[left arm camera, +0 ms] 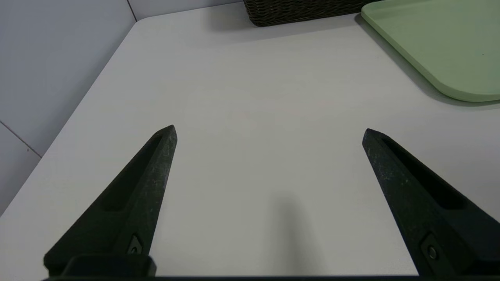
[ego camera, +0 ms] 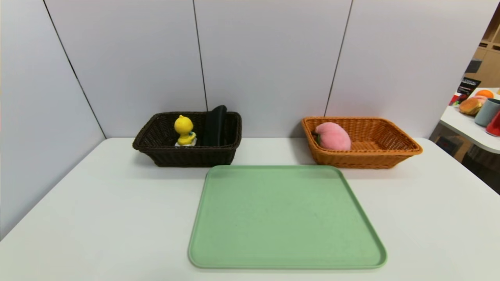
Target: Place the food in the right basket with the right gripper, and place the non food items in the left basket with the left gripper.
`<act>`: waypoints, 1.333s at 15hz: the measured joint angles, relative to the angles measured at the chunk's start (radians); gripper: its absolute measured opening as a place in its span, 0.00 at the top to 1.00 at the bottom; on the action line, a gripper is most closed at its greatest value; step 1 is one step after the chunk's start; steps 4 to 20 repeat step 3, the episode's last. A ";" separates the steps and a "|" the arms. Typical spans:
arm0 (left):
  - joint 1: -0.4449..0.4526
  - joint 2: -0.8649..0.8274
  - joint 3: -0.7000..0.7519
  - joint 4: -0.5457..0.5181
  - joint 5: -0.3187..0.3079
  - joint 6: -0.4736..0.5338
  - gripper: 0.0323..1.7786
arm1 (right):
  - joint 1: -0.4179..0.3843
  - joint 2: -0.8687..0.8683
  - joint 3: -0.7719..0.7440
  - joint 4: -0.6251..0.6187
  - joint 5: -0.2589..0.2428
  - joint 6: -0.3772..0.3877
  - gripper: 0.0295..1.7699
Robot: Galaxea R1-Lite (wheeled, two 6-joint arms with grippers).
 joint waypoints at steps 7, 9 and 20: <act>0.000 0.000 0.000 0.000 0.000 0.000 0.05 | 0.000 0.000 0.000 0.000 0.000 -0.002 0.04; 0.000 0.000 0.000 0.000 0.000 0.000 0.05 | 0.000 0.000 0.000 0.000 0.000 -0.002 0.04; 0.000 0.000 0.000 0.000 0.000 0.000 0.05 | 0.000 0.000 0.000 0.000 0.000 -0.002 0.04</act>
